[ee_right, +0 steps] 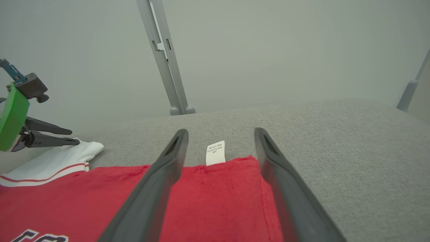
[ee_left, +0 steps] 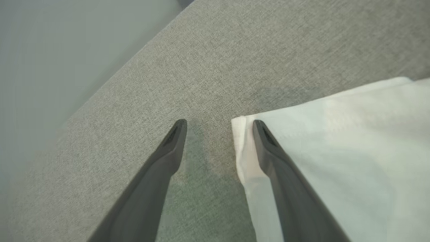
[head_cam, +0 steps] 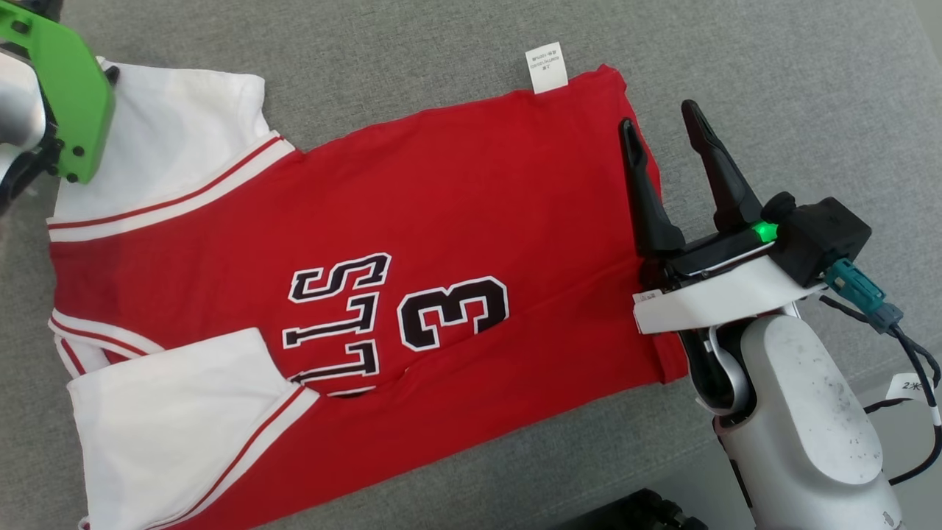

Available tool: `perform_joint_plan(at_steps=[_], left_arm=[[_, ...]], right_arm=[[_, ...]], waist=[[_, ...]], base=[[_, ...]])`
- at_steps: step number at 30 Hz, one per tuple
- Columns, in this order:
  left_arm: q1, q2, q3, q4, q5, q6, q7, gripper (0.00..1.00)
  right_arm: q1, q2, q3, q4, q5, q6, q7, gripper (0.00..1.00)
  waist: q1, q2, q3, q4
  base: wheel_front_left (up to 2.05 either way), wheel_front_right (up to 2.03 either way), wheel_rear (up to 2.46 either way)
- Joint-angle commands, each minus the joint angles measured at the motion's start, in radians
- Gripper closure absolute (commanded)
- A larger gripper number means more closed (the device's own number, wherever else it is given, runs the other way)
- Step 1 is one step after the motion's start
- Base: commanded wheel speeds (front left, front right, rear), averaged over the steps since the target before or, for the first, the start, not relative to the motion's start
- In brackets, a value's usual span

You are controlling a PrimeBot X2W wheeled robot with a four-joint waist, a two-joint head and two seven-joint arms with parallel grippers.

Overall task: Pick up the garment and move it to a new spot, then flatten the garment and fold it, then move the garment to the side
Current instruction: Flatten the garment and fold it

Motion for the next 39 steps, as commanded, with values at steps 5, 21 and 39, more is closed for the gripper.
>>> perform_joint_plan(at_steps=[5, 21, 39], left_arm=[[0.005, -0.005, -0.057, 0.021, -0.067, -0.002, 0.054, 0.00], [-0.029, -0.071, -0.115, -0.006, -0.136, -0.001, -0.169, 1.00], [0.138, -0.101, -0.153, -0.228, -0.103, 0.036, -0.442, 1.00]], right_arm=[[-0.005, 0.001, -0.001, 0.000, 0.008, 0.000, -0.008, 0.00], [-0.043, -0.028, -0.042, 0.045, -0.020, 0.000, 0.043, 0.00], [-0.289, -0.400, 0.137, 0.494, 0.133, -0.001, 0.315, 0.00]], waist=[[-0.0001, 0.0000, 0.011, -0.011], [-0.0001, 0.0000, -0.069, 0.098], [-0.0001, 0.0000, -0.139, 0.346]], base=[[0.00, 0.00, 0.00], [0.00, 0.00, 0.00], [0.00, 0.00, 0.00]])
